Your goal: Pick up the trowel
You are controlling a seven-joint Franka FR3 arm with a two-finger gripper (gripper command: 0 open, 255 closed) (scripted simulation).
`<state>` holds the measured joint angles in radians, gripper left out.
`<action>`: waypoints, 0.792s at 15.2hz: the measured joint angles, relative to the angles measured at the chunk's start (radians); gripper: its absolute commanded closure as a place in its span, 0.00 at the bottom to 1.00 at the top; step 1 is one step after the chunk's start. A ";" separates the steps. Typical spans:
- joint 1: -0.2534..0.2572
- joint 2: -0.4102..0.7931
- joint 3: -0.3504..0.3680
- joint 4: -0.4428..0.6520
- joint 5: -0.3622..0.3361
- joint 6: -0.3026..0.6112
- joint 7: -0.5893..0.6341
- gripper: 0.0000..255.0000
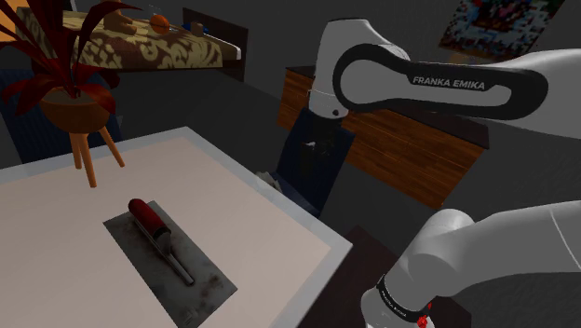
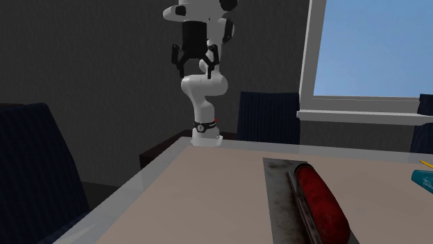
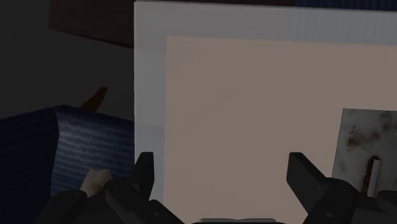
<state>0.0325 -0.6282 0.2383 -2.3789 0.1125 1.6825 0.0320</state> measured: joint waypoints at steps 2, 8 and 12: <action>0.007 0.052 0.039 0.019 0.015 0.036 0.044 0.00; 0.020 0.223 0.154 0.097 0.031 0.138 0.183 0.00; 0.022 0.368 0.229 0.178 0.005 0.202 0.286 0.00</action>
<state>0.0544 -0.2602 0.4671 -2.2008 0.1177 1.8846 0.3183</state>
